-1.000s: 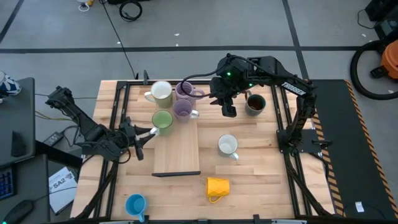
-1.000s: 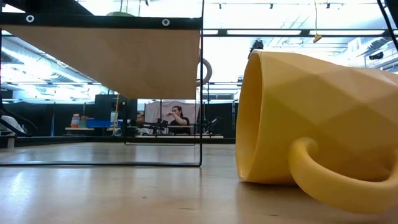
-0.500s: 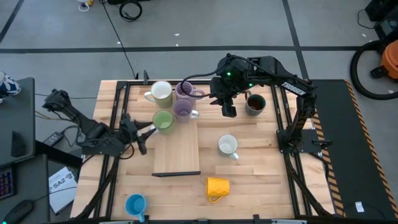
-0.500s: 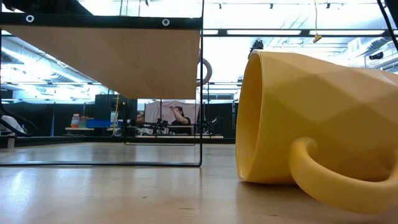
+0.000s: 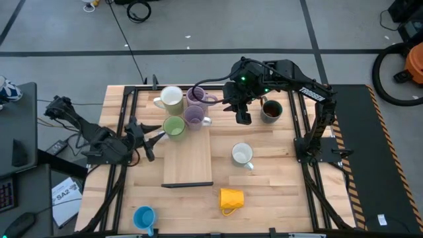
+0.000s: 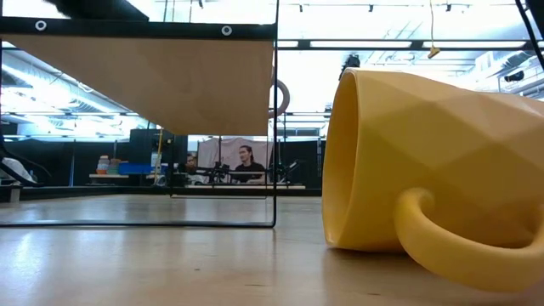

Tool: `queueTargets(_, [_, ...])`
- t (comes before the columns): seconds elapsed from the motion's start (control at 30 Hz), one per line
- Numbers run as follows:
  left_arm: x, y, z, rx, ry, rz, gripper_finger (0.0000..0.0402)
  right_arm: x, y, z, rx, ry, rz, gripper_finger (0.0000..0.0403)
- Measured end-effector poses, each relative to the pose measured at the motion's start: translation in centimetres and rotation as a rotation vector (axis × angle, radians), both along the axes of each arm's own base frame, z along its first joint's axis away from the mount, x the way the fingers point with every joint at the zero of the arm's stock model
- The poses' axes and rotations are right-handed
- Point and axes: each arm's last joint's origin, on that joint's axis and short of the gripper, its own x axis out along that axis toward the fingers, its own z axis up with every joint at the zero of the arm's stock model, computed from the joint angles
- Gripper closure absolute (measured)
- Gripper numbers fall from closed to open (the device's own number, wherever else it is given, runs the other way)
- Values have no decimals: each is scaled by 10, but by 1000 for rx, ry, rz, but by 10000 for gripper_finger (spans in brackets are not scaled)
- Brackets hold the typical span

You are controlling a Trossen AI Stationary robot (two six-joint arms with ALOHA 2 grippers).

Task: Place coffee mugs
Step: Put the green mug on the shelf

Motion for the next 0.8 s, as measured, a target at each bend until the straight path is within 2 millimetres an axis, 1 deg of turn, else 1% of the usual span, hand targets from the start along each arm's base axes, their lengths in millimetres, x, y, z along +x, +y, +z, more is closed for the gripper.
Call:
queueTargets(0.13, [1, -2, 19, -2, -19, -92, 244, 0, 0, 0, 0, 1, 0, 274])
queueTargets(0.23, [5, -6, 28, -3, -53, -170, 244, 0, 0, 0, 1, 5, 0, 274])
queueTargets(0.33, [14, -13, 30, 58, -55, -217, 244, 0, 0, 0, 1, 5, 0, 274])
queueTargets(0.53, [31, -22, 27, 214, 4, -224, 244, 0, 0, 0, 1, 5, 0, 274])
queueTargets(0.7, [41, -19, 27, 242, 15, -180, 244, 0, 0, 0, 1, 5, 1, 274])
queueTargets(0.8, [45, -16, 36, 234, 5, -194, 244, 0, 1, 0, 8, 3, 8, 274])
